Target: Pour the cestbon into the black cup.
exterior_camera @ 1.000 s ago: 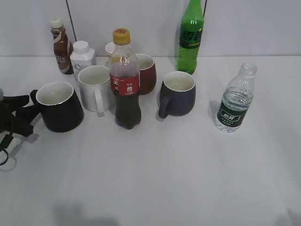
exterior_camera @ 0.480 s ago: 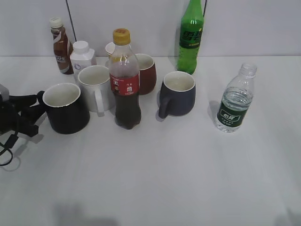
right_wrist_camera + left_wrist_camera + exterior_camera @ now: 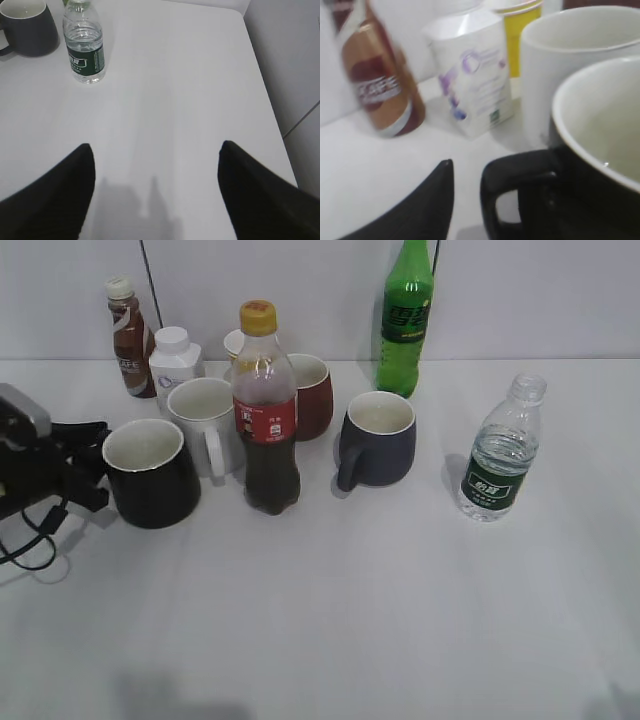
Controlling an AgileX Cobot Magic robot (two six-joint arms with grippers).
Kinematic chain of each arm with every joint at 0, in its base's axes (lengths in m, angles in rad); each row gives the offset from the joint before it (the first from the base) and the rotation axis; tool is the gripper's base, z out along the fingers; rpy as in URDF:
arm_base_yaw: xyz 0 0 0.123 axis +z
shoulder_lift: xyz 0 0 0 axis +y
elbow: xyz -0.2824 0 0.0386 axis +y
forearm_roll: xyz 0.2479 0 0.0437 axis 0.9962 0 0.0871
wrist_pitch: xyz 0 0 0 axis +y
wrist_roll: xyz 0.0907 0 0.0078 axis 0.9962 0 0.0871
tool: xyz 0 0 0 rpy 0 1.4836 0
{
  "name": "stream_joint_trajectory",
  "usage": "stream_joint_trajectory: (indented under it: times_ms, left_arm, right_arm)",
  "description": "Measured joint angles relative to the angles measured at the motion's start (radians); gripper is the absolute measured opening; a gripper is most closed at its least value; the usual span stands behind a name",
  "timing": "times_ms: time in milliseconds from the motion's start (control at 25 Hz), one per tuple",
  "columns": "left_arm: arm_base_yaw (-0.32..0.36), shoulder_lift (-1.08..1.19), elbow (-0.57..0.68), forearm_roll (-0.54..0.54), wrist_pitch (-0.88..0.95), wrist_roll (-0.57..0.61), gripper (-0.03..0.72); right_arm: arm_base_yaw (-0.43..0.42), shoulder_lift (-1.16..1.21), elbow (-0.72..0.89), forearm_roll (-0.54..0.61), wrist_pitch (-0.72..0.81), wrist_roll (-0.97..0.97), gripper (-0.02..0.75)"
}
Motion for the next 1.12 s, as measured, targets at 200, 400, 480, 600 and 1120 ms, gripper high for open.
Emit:
stream_joint_trajectory:
  times_ms: [200, 400, 480, 600, 1120]
  left_arm:
    - [-0.024, 0.001, -0.02, -0.004, 0.014, -0.003, 0.064]
    - [-0.025, -0.004, -0.018, -0.002, 0.002, -0.004, 0.064]
    - [-0.025, -0.014, 0.001, -0.007, 0.003, -0.002, 0.062]
    - [-0.024, -0.059, 0.06, -0.035, 0.011, 0.004, 0.06]
    - [-0.052, -0.439, 0.431, -0.366, 0.04, -0.046, 0.056]
  right_arm:
    - [0.0, 0.0, 0.0, 0.0, 0.0, 0.0, 0.589]
    - [0.0, 0.0, 0.0, 0.0, 0.0, 0.0, 0.589]
    - [0.0, 0.0, 0.0, 0.0, 0.0, 0.0, 0.589]
    - [0.0, 0.0, 0.0, 0.006, 0.0, 0.0, 0.589]
    - [0.0, 0.296, 0.029, 0.084, -0.686, -0.013, 0.577]
